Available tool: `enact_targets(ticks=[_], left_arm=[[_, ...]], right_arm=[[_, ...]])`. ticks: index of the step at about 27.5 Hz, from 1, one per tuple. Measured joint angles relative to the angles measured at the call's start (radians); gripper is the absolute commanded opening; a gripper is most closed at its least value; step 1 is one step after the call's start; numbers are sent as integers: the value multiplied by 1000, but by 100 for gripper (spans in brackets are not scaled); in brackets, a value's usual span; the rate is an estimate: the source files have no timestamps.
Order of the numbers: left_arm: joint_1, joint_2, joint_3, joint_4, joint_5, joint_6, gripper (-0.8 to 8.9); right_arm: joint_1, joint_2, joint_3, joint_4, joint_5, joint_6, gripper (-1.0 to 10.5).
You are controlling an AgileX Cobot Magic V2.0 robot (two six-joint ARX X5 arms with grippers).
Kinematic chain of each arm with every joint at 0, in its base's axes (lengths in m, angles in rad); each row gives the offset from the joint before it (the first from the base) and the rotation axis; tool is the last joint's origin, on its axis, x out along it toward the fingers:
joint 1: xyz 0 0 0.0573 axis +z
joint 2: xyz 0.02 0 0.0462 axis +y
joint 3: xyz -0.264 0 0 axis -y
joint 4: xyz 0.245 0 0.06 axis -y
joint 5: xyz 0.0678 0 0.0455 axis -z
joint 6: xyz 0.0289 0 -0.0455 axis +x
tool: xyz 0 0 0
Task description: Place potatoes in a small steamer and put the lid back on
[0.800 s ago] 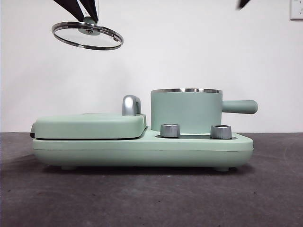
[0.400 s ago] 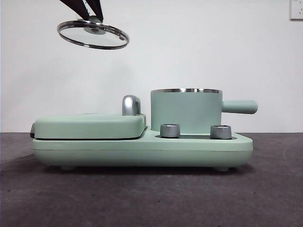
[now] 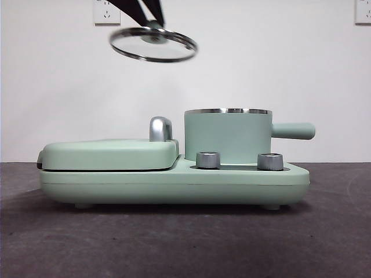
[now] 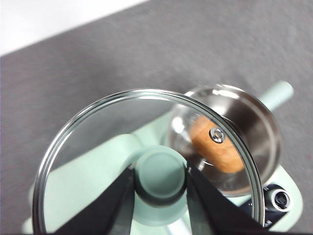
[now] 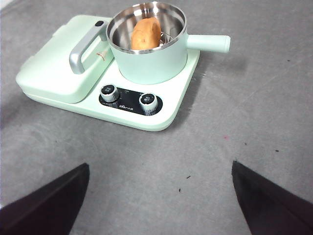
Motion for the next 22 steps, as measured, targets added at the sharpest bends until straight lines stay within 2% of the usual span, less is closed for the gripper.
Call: enact_targets(ticks=[11,16,22], left_arm=[[-139,120,0,174,2,-14,21],[-166,172,0,214,-10,-25,21],[-168,225,0,243,-23,-90,21]], right_arm=[[0,-5,-1,6,0,14,465],[0,-5,-1,6,0,15,465],[0,-5,-1,7,0,21,465]])
